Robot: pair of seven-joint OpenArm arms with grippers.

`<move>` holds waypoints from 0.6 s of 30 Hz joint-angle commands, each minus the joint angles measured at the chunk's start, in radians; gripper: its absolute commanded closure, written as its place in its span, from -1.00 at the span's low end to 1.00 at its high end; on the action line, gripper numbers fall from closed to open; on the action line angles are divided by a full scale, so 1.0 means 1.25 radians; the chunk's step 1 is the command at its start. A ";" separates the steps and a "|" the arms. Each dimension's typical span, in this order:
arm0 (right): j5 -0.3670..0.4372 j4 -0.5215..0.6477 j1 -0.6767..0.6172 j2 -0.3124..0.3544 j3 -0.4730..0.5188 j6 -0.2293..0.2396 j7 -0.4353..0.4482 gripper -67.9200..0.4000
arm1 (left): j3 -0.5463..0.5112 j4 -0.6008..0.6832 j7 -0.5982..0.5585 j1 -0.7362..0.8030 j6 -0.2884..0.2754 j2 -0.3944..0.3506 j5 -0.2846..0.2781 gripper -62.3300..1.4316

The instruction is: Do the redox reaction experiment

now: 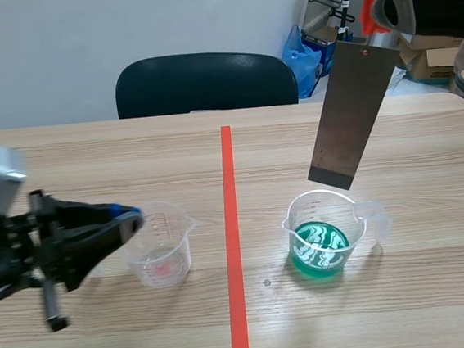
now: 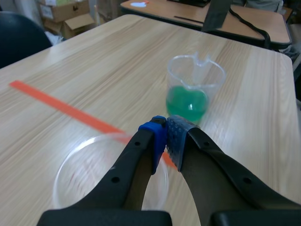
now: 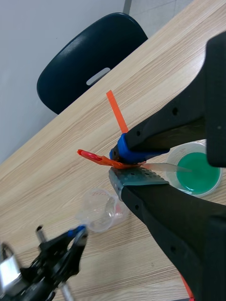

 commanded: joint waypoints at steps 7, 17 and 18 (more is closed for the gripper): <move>0.012 0.007 0.009 0.013 0.011 0.006 0.013 0.96 | -0.277 0.090 -0.194 0.385 -0.001 -0.226 -0.020 0.90; 0.012 0.007 0.009 0.013 0.011 0.006 0.012 0.96 | -0.775 0.090 -0.417 0.903 0.061 -0.088 0.074 0.89; 0.012 0.007 0.009 0.013 0.011 0.006 0.012 0.96 | -0.812 0.090 -0.443 0.935 0.071 -0.060 0.090 0.87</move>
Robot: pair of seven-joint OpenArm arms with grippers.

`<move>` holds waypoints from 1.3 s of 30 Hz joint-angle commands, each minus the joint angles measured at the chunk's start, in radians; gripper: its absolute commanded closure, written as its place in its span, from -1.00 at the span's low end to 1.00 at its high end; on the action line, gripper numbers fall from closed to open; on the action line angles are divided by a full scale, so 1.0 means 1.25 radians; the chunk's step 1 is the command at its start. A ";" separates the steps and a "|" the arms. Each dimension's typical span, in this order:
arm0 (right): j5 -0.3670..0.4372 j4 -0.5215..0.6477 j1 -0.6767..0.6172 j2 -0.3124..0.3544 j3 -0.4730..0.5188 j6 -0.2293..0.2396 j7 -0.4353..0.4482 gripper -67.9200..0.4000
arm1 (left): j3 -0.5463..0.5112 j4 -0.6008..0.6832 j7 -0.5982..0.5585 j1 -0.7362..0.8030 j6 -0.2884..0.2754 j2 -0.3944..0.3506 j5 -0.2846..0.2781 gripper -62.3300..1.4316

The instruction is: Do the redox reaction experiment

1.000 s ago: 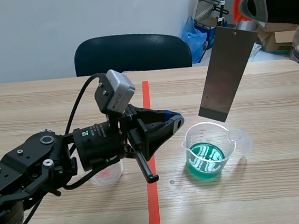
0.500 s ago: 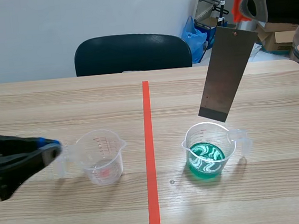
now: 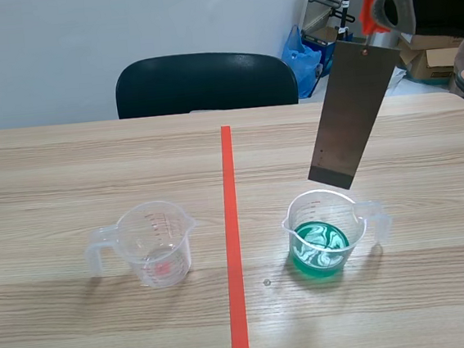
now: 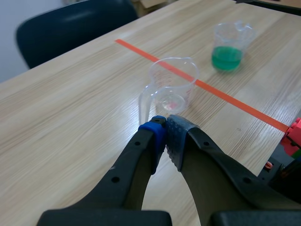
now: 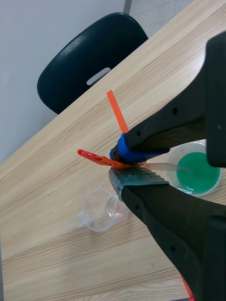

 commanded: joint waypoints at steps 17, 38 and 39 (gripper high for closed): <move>0.012 0.007 0.009 0.013 0.011 0.006 0.016 0.96 | -0.193 0.002 -0.176 0.097 0.145 0.303 0.159 -0.48; 0.012 0.007 0.009 0.013 0.011 0.006 0.016 0.96 | -0.193 0.002 -0.176 0.097 0.145 0.314 0.149 -1.00; 0.012 0.007 0.009 0.013 0.011 0.006 0.016 0.96 | -0.193 0.002 -0.176 0.097 0.145 0.314 0.149 -1.00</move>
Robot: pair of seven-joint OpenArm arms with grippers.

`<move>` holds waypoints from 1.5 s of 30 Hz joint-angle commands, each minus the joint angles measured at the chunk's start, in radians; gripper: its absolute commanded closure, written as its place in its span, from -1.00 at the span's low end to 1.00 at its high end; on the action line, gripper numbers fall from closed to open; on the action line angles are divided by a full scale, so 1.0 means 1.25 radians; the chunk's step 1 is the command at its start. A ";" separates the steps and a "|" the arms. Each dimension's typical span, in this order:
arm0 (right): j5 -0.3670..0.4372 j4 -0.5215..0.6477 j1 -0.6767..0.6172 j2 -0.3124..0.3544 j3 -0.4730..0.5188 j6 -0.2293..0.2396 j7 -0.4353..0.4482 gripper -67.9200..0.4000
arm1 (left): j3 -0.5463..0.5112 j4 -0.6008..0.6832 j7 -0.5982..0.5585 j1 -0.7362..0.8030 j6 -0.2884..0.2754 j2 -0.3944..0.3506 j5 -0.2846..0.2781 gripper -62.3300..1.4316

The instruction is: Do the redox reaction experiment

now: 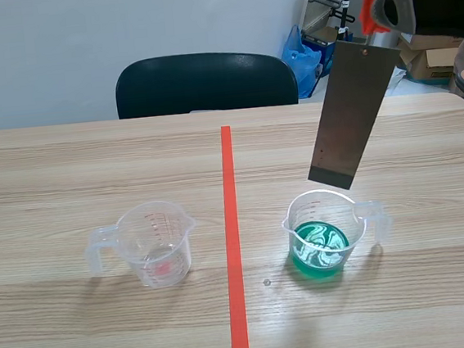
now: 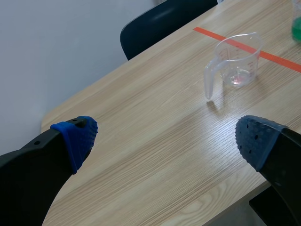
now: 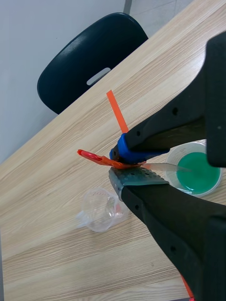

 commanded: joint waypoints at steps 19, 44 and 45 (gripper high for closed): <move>0.012 0.007 0.009 0.013 0.011 0.006 0.015 0.96 | 0.003 0.006 -0.006 0.001 -0.002 0.000 -0.003 -1.00; 0.012 0.007 0.009 0.013 0.011 0.006 0.015 0.96 | 0.005 0.006 -0.005 0.001 -0.005 0.000 0.017 -1.00; 0.012 0.007 0.009 0.013 0.011 0.006 0.015 0.96 | 0.005 0.006 -0.005 0.001 -0.005 0.000 0.017 -1.00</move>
